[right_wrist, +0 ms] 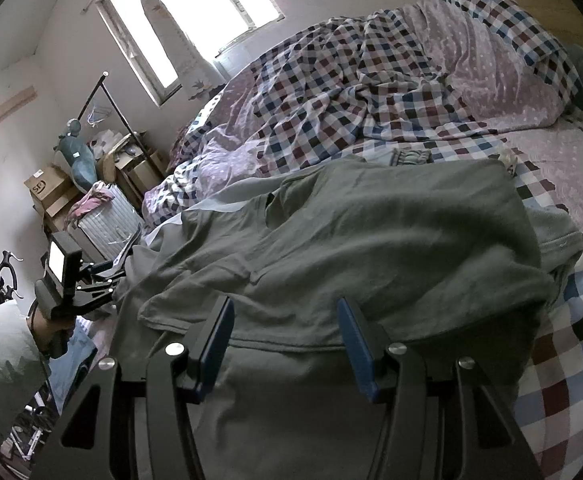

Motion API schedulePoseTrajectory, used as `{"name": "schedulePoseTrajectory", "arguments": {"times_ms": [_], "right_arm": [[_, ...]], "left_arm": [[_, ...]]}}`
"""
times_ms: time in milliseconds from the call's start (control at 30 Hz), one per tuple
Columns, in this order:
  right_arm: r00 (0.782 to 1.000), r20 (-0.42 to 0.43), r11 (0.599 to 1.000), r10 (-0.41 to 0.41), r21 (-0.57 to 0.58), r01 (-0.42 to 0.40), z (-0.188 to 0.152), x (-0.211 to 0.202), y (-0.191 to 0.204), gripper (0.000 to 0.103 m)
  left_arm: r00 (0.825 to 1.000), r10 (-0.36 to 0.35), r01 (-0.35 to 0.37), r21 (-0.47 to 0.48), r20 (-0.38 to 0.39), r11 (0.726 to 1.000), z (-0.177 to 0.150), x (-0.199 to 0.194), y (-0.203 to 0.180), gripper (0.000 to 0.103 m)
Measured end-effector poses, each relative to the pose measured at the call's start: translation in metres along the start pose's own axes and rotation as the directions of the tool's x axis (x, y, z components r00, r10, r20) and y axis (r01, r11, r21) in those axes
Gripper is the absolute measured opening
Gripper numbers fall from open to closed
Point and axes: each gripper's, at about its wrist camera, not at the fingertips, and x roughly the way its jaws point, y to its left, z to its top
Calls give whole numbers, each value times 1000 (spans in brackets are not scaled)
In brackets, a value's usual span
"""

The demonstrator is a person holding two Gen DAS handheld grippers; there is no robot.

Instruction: Fold clothes

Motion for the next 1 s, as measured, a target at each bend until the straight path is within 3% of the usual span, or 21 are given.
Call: {"name": "schedulePoseTrajectory", "arguments": {"times_ms": [100, 167, 400, 700, 1000], "right_arm": [[1000, -1, 1000, 2, 2, -2, 0, 0, -1, 58], [1000, -2, 1000, 3, 4, -3, 0, 0, -1, 58], [1000, -6, 1000, 5, 10, -5, 0, 1, -2, 58], [1000, -12, 999, 23, 27, -23, 0, 0, -5, 58], [997, -19, 994, 74, 76, -73, 3, -2, -13, 58]], "left_arm": [[1000, -4, 4, -7, 4, 1000, 1, 1, 2, 11], [1000, -10, 10, -20, 13, 1000, 0, -1, 5, 6], [996, -50, 58, -104, 74, 993, 6, -20, 23, 2], [987, -77, 91, -98, 138, 991, 30, -57, 22, 2], [946, -178, 207, -83, 271, 975, 78, -123, 7, 1]]}}
